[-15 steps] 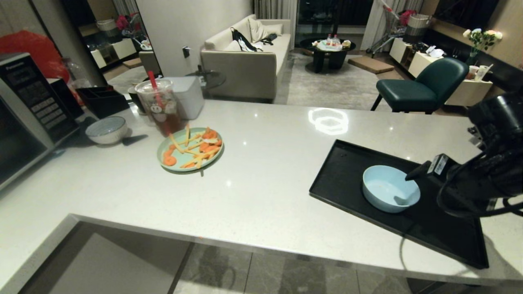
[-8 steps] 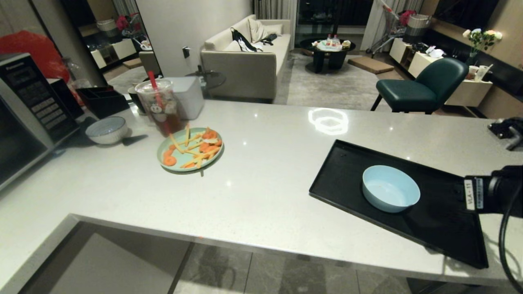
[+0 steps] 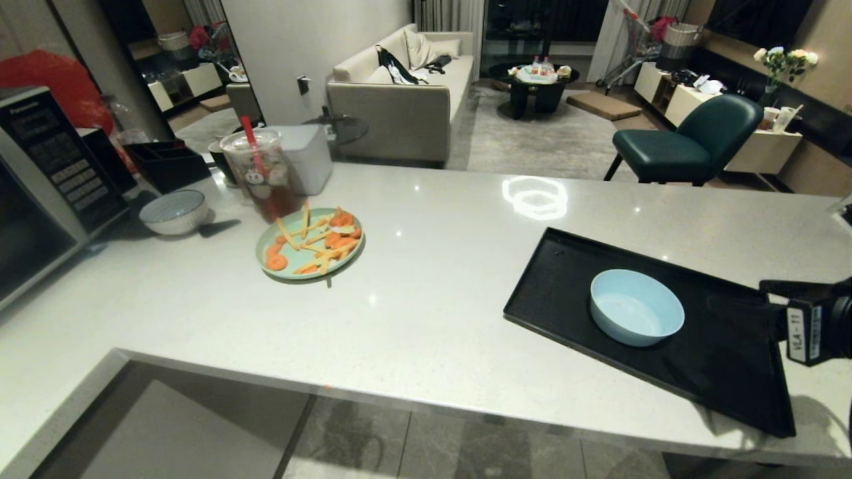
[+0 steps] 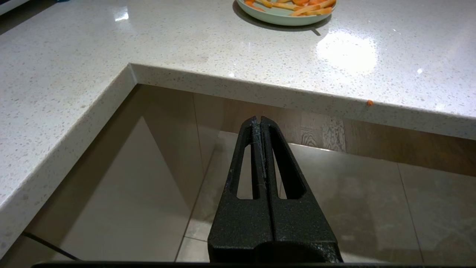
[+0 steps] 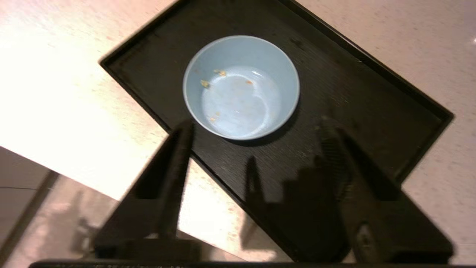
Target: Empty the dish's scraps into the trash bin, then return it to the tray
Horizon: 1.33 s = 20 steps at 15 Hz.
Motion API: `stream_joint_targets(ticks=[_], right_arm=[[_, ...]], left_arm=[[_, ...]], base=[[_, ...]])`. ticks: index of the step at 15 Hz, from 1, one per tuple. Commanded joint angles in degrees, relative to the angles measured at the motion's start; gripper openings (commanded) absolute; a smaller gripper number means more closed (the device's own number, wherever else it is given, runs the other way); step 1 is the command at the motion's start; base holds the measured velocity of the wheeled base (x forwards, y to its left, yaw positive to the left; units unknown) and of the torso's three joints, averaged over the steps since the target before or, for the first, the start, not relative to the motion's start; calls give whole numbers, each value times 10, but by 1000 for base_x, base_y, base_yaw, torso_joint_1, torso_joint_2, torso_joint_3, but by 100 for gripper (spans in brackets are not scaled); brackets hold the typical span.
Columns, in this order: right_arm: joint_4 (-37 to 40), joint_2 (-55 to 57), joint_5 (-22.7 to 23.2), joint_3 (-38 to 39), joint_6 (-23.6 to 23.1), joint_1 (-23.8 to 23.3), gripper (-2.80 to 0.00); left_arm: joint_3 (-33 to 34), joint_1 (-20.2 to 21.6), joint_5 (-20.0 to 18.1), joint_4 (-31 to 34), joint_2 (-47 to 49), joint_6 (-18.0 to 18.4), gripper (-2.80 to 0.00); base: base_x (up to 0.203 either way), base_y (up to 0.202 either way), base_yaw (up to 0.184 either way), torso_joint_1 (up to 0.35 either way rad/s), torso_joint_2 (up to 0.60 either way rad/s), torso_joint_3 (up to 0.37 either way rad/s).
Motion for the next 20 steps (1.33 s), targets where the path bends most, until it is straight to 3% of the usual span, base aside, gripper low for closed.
stream_joint_targets(ticks=[1, 5, 10, 12, 16, 20], right_arm=[[-20, 0, 3, 11, 24, 1, -280], [-169, -18, -7, 112, 50, -4, -280], [-397, -49, -127, 257, 48, -8, -280], [-453, -94, -166, 302, 39, -9, -280], [-441, -229, -210, 360, 4, -29, -280], [-270, -429, -211, 383, -26, -45, -280]], left_arm=[[0, 0, 0, 0, 1, 0, -280], [0, 0, 0, 0, 1, 0, -280], [0, 0, 0, 0, 1, 0, -280], [0, -1, 0, 0, 0, 0, -280], [0, -1, 0, 0, 1, 0, -280], [0, 0, 0, 0, 1, 0, -280]], base=[[0, 0, 0, 0, 0, 0], [0, 0, 0, 0, 0, 0], [0, 0, 0, 0, 0, 0], [0, 0, 0, 0, 0, 0], [0, 0, 0, 0, 0, 0], [0, 0, 0, 0, 0, 0]])
